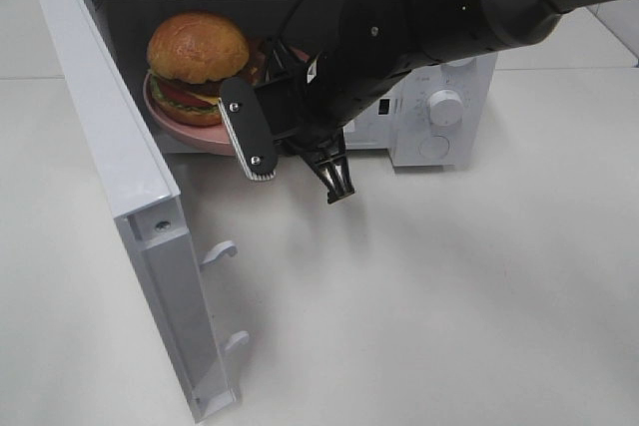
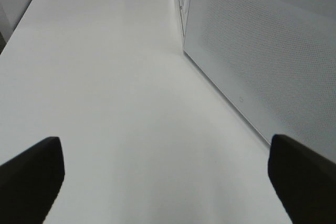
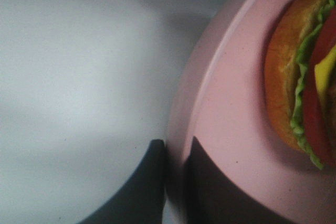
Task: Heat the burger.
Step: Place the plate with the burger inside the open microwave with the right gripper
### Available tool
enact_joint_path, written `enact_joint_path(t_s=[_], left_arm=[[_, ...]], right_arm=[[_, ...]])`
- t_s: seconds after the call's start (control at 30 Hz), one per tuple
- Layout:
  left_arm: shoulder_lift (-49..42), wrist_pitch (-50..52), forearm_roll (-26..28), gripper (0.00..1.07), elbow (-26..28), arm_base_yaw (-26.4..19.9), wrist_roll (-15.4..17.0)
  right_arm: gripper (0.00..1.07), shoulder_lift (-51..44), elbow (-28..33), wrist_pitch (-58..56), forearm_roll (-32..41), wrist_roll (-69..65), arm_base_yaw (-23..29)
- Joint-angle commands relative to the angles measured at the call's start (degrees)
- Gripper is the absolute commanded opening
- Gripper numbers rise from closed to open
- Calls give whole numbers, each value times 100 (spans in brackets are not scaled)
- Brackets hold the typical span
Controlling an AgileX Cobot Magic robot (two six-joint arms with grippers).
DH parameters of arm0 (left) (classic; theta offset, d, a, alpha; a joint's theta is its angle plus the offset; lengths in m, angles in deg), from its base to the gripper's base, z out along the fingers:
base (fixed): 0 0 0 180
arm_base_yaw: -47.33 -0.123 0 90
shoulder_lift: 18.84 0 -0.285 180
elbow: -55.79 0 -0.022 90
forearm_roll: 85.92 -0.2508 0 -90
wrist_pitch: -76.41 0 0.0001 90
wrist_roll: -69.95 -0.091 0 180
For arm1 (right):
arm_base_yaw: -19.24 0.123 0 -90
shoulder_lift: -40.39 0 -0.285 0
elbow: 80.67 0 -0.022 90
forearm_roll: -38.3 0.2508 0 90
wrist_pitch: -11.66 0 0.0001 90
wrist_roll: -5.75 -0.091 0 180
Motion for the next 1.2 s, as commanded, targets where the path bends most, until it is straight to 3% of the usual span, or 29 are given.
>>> enact_joint_path(t_s=[0.03, 0.73, 1.2], left_arm=[[-86, 0, 23, 98, 0, 34, -11], [-86, 0, 17, 98, 0, 34, -11], [-86, 0, 17, 98, 0, 34, -11]], right_arm=[[0, 34, -246, 361, -69, -69, 0], [0, 1106, -2034, -510, -928, -1581, -252], [0, 1232, -2091, -493, -1329, -1822, -332]])
